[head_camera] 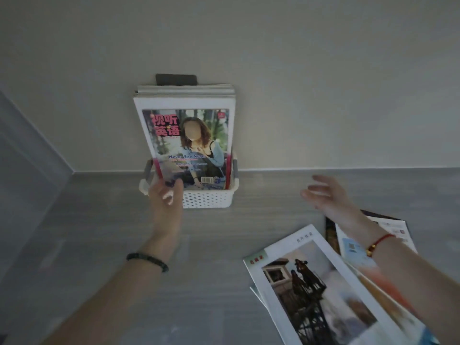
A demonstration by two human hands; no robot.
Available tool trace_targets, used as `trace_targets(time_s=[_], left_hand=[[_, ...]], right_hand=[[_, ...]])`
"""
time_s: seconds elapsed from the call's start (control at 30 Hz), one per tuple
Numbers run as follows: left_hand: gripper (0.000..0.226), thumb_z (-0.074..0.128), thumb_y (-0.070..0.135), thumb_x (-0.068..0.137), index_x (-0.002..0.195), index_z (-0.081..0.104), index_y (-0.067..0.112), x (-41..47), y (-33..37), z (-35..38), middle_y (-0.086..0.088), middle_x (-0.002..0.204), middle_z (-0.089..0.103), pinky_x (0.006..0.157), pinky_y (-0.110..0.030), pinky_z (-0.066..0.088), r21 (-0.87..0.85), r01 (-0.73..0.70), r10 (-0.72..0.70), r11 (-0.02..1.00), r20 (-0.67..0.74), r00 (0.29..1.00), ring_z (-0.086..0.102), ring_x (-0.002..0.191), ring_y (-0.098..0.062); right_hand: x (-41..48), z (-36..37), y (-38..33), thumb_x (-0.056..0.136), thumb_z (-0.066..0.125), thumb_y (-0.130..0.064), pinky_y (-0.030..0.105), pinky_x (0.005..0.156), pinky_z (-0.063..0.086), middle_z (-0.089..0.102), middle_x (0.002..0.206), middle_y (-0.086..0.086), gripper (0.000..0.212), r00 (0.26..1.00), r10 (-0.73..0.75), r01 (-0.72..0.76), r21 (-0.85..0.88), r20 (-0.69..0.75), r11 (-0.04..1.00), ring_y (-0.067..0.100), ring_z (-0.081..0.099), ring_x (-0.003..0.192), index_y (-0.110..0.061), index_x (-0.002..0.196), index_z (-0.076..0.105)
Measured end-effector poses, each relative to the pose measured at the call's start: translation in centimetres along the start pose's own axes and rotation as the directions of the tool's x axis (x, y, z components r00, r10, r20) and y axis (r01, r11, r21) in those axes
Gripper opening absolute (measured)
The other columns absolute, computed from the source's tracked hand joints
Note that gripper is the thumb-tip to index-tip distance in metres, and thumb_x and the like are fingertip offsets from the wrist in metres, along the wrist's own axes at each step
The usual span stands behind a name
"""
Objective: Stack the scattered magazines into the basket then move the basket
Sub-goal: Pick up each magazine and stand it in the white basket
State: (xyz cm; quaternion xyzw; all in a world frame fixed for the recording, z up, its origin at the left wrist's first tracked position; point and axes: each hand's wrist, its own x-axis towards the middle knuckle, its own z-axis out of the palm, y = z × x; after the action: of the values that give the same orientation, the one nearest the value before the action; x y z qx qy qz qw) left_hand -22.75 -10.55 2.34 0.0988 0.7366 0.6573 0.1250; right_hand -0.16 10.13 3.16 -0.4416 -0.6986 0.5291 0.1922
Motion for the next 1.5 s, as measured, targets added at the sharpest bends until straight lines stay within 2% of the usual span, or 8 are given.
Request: trace_targets(time_s=[0.3, 0.4, 0.53, 0.9, 1.0, 1.1, 1.4, 1.5], left_hand=[[0.052, 0.051, 0.032, 0.088, 0.133, 0.036, 0.012, -19.4, -9.0, 5.6, -0.008, 0.127, 0.051, 0.085, -0.025, 0.042, 0.154, 0.394, -0.419, 0.906, 0.206, 0.884, 0.050, 0.101, -0.015], [0.050, 0.053, 0.029, 0.088, 0.133, 0.037, 0.015, -23.9, -10.4, 6.7, 0.012, 0.099, 0.052, 0.065, -0.016, 0.043, 0.190, 0.385, -0.424, 0.903, 0.250, 0.871, 0.051, 0.083, -0.001], [0.053, 0.052, 0.023, 0.089, 0.137, 0.031, 0.013, -27.3, -11.1, 8.0, -0.007, 0.139, 0.036, 0.106, -0.036, 0.033, 0.295, 0.341, -0.427, 0.892, 0.308, 0.850, 0.036, 0.128, -0.019], [0.060, 0.055, 0.052, 0.081, 0.135, 0.032, 0.042, -27.5, -8.8, 9.3, -0.002, 0.150, 0.010, 0.116, -0.046, 0.016, 0.261, 0.364, -0.443, 0.894, 0.396, 0.804, 0.013, 0.141, -0.024], [0.069, 0.049, 0.068, 0.073, 0.134, 0.038, 0.040, -27.0, -8.7, 10.0, -0.009, 0.149, 0.009, 0.116, -0.047, 0.015, 0.340, 0.368, -0.481, 0.865, 0.358, 0.800, 0.010, 0.140, -0.029], [0.063, 0.053, 0.049, 0.083, 0.132, 0.044, 0.010, -26.7, -8.9, 9.9, -0.015, 0.144, 0.027, 0.110, -0.046, 0.030, 0.232, 0.442, -0.495, 0.866, 0.280, 0.823, 0.032, 0.132, -0.030], [0.024, 0.060, 0.032, 0.084, 0.082, 0.058, 0.008, -25.5, -2.5, 6.6, 0.000, 0.069, 0.068, 0.044, -0.018, 0.050, 0.017, 0.417, -0.404, 0.909, 0.286, 0.869, 0.067, 0.064, -0.017], [0.040, 0.071, 0.037, 0.066, 0.088, 0.065, 0.005, -23.9, 1.2, 4.8, -0.010, 0.076, 0.075, 0.057, -0.030, 0.057, -0.161, 0.488, -0.377, 0.858, 0.447, 0.811, 0.071, 0.069, -0.028]], right_hand=[[-10.3, -6.8, 12.9, 0.075, 0.071, -0.021, 0.019, 0.065, 0.046, 0.056, 0.115, 0.002, 0.048, 0.972, 0.234, -0.220, -0.302, 0.009, 0.928, 0.011, 0.055, 0.090, -0.018, 0.117, 0.047], [-12.2, -7.9, 15.2, 0.073, 0.072, -0.021, 0.030, 0.086, 0.047, 0.055, 0.116, -0.001, 0.045, 0.983, 0.181, -0.172, -0.405, -0.015, 0.898, 0.014, 0.054, 0.104, -0.018, 0.113, 0.050], [-13.5, -7.6, 16.9, 0.067, 0.076, -0.014, 0.041, 0.099, 0.043, 0.054, 0.118, 0.003, 0.061, 0.991, 0.131, -0.099, -0.447, 0.041, 0.889, 0.020, 0.050, 0.113, -0.014, 0.120, 0.047], [-17.9, -6.0, 14.6, 0.087, 0.052, -0.009, 0.013, 0.052, 0.047, 0.063, 0.098, -0.007, 0.046, 0.973, -0.130, 0.207, -0.467, 0.191, 0.860, 0.000, 0.060, 0.067, -0.024, 0.130, 0.043], [-20.4, -4.1, 13.6, 0.087, 0.047, -0.005, 0.011, 0.084, 0.048, 0.038, 0.132, -0.018, 0.067, 0.879, -0.245, 0.411, -0.388, 0.410, 0.825, -0.014, 0.049, 0.102, -0.036, 0.140, 0.018], [-21.7, -2.3, 13.4, 0.091, 0.044, -0.024, 0.020, 0.113, 0.005, 0.001, 0.150, -0.016, 0.064, 0.774, -0.272, 0.540, -0.373, 0.572, 0.755, 0.003, 0.000, 0.138, -0.032, 0.143, 0.008], [-19.0, -2.5, 10.7, 0.070, 0.045, -0.069, 0.040, 0.108, 0.033, 0.033, 0.144, -0.013, 0.080, 0.912, -0.055, 0.091, -0.070, 0.406, 0.993, 0.009, 0.036, 0.129, -0.042, 0.139, 0.015], [-17.0, -2.6, 9.3, 0.060, 0.050, -0.079, 0.040, 0.100, 0.039, 0.038, 0.140, -0.011, 0.092, 0.913, 0.038, -0.100, 0.132, 0.406, 0.986, 0.019, 0.045, 0.124, -0.045, 0.138, 0.017]])
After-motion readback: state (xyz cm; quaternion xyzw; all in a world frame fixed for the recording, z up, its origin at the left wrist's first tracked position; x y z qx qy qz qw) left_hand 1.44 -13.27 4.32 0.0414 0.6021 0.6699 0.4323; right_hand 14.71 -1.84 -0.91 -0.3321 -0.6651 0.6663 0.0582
